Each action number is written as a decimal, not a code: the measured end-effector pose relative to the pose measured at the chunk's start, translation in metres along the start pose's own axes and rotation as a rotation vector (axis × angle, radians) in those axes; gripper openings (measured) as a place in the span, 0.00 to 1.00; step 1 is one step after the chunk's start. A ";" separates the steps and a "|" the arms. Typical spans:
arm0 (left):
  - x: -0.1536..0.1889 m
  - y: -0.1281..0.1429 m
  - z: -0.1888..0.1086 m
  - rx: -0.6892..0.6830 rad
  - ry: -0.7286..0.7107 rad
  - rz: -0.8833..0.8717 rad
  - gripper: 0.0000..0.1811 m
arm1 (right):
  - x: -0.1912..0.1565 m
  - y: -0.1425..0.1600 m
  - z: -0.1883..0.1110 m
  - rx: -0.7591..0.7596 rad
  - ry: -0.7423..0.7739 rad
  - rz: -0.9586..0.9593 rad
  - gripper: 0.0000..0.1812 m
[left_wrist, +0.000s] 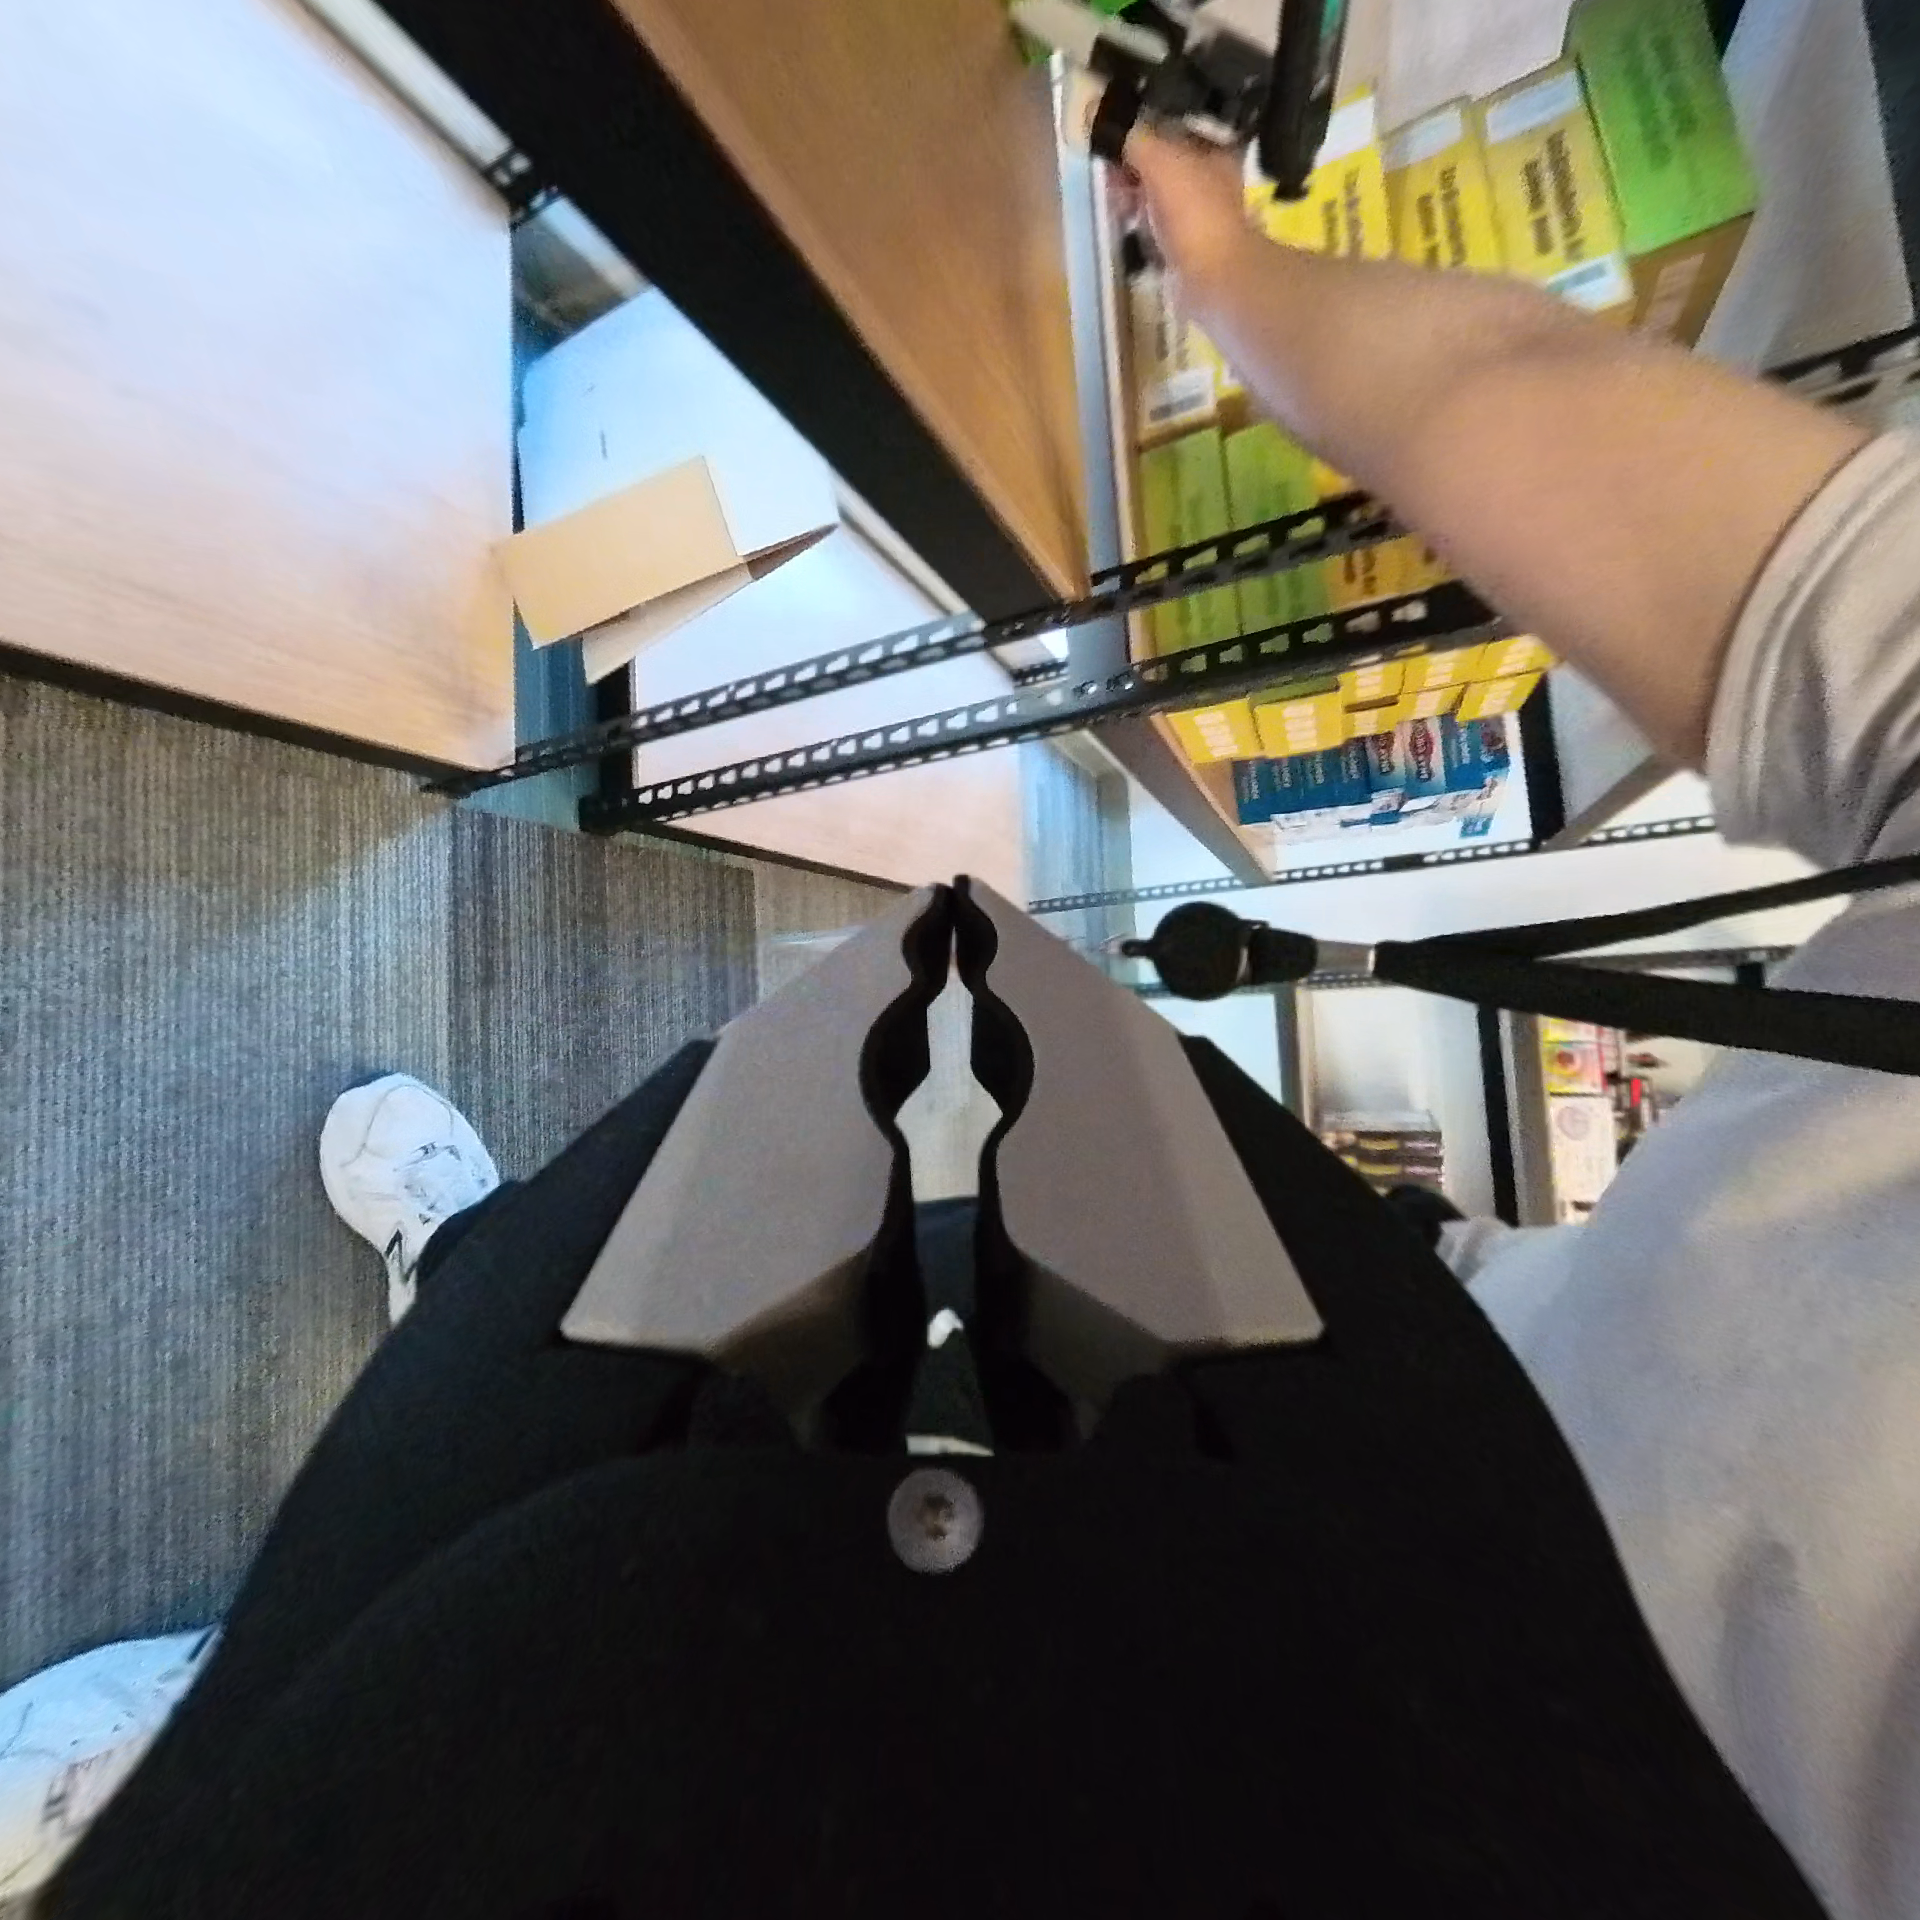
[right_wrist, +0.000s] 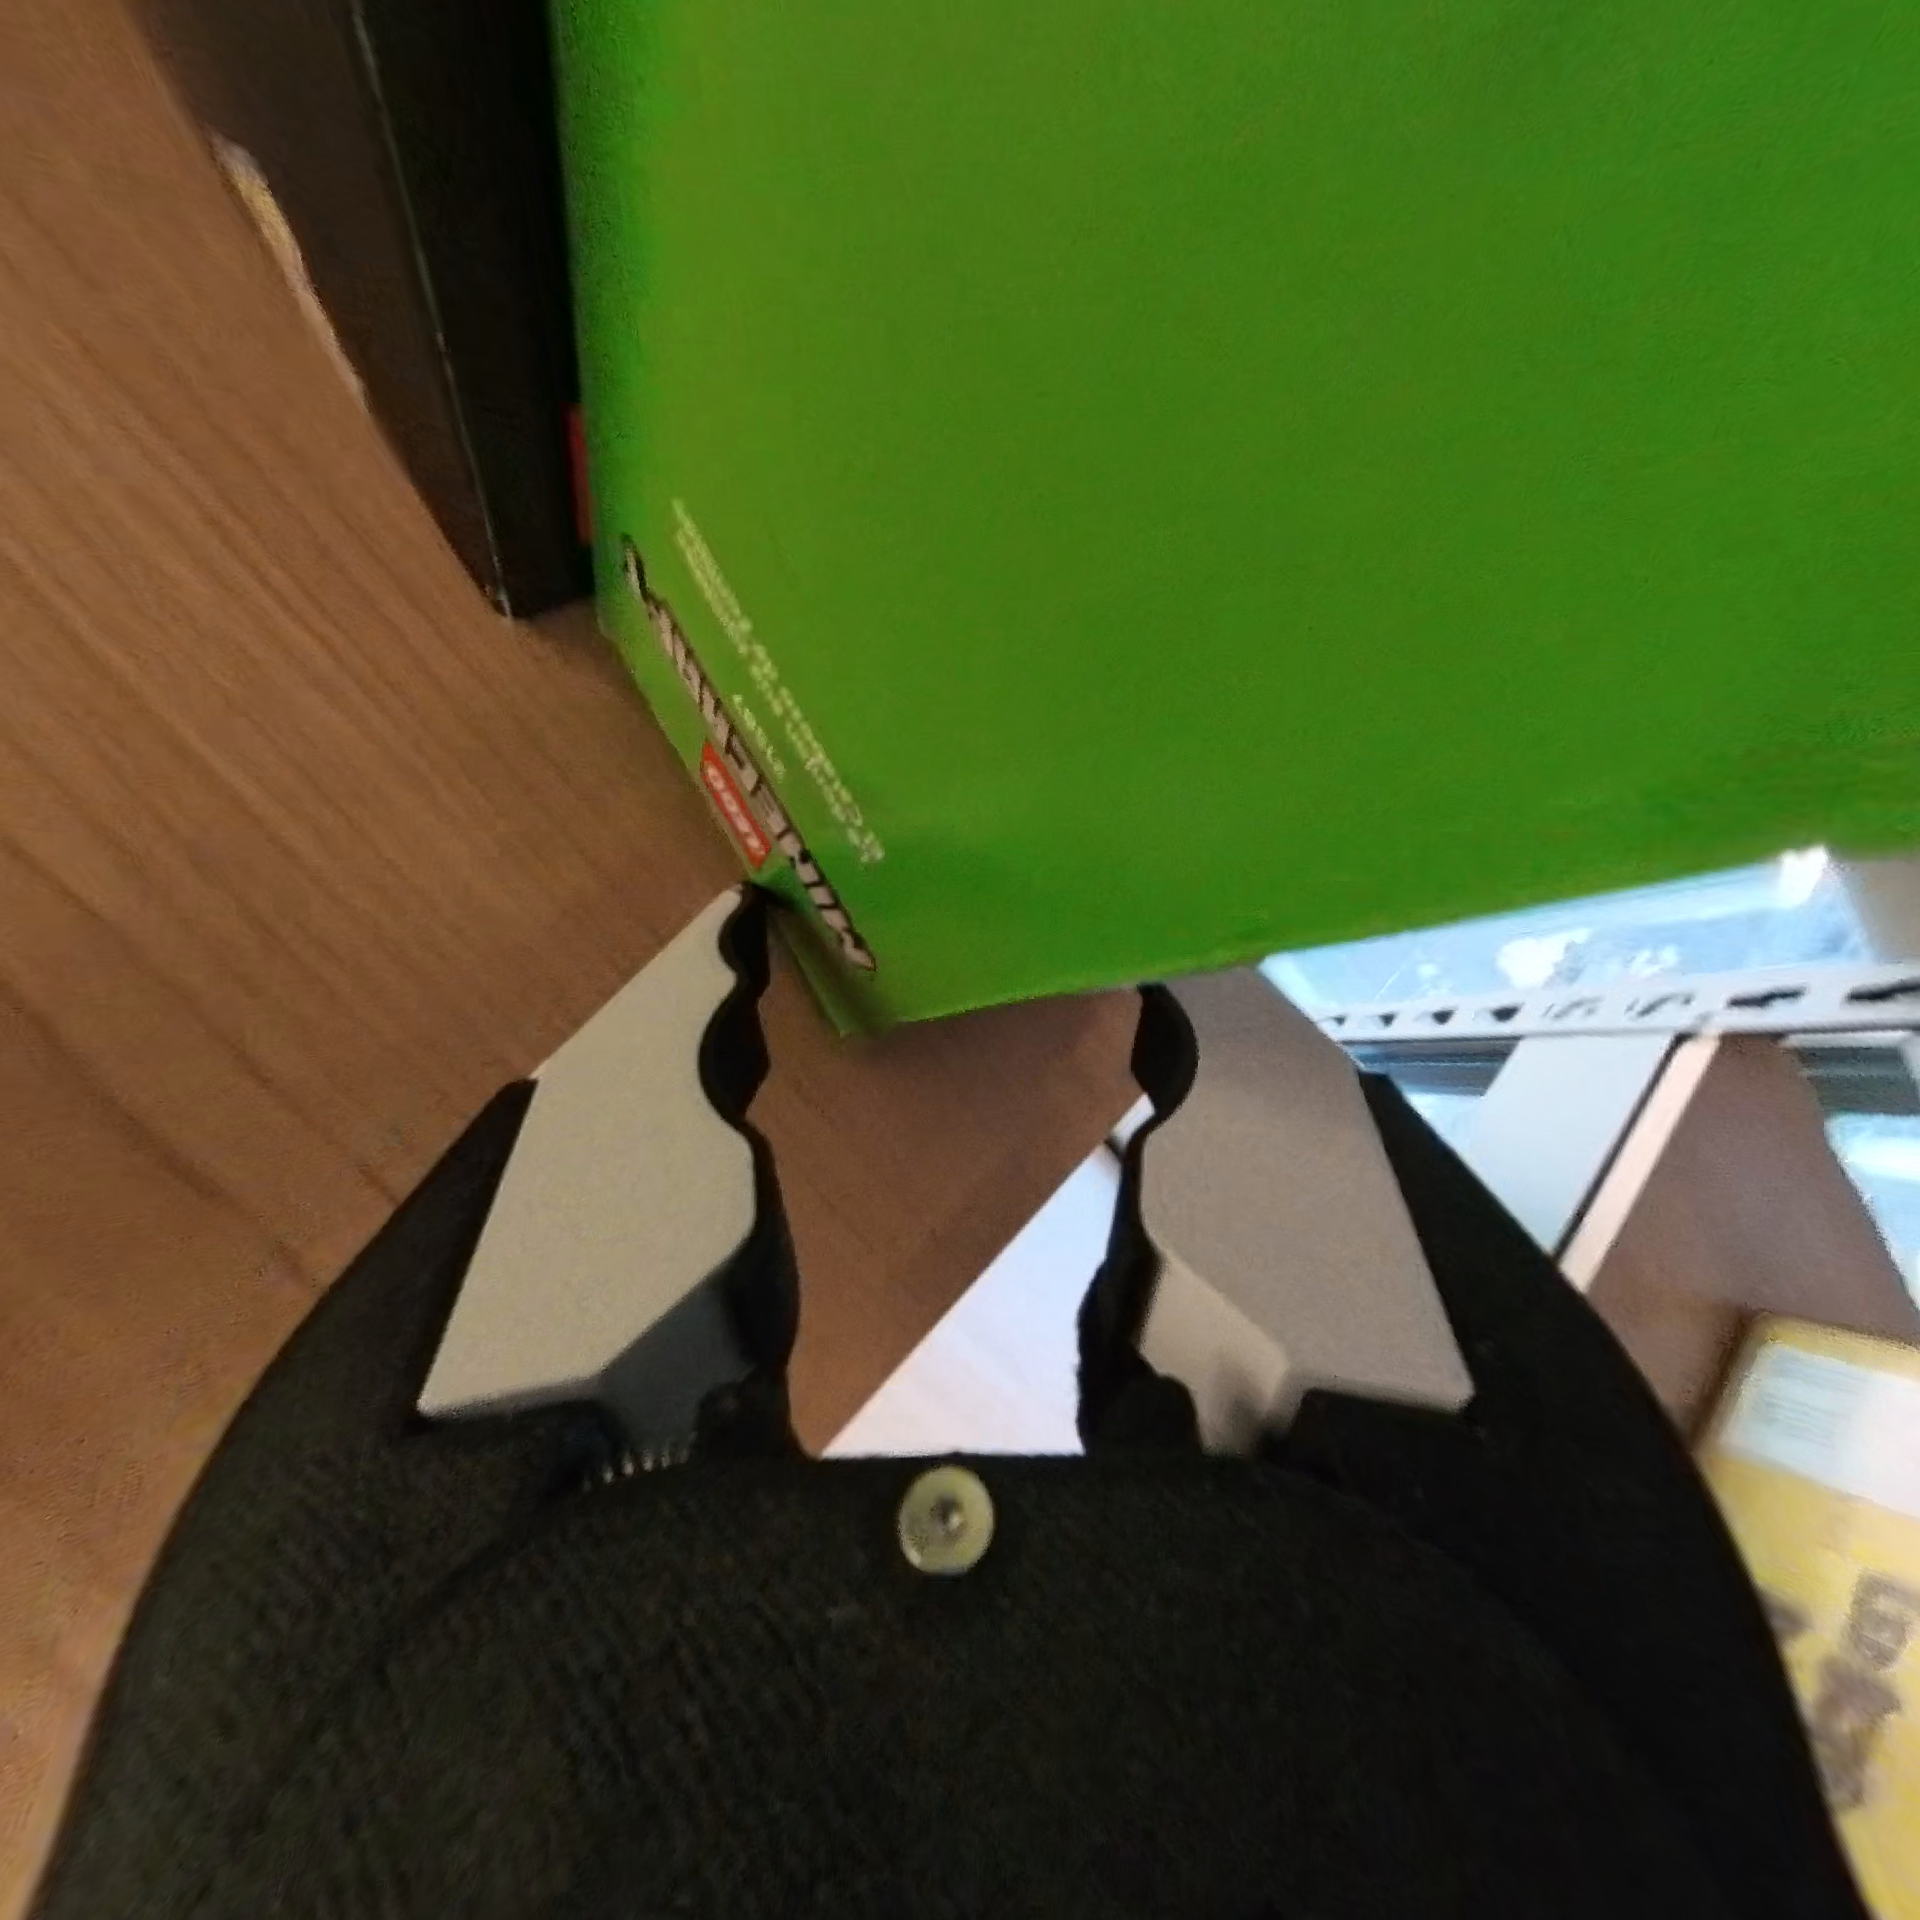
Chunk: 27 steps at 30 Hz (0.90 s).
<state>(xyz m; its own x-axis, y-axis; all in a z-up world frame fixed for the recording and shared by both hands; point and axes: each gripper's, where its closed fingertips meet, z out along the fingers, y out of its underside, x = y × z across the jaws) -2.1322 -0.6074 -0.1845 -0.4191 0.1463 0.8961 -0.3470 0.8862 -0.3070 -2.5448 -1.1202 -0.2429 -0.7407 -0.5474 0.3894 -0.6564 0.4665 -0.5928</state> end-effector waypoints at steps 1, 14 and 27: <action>-0.004 0.010 0.000 -0.006 -0.013 -0.001 0.00 | 0.002 -0.002 0.001 -0.005 -0.008 -0.059 0.38; -0.009 0.053 0.042 0.023 -0.006 -0.131 0.00 | 0.038 -0.004 0.024 -0.094 -0.077 -0.241 0.36; 0.001 0.039 0.039 0.004 -0.005 -0.140 0.00 | 0.048 -0.001 0.021 -0.065 0.046 -0.236 0.35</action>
<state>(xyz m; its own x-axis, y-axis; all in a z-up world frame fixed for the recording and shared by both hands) -2.1785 -0.5902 -0.2079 -0.3703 0.0190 0.9287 -0.4059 0.8960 -0.1802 -2.5766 -1.1619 -0.2386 -0.5709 -0.6149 0.5441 -0.8185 0.3741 -0.4360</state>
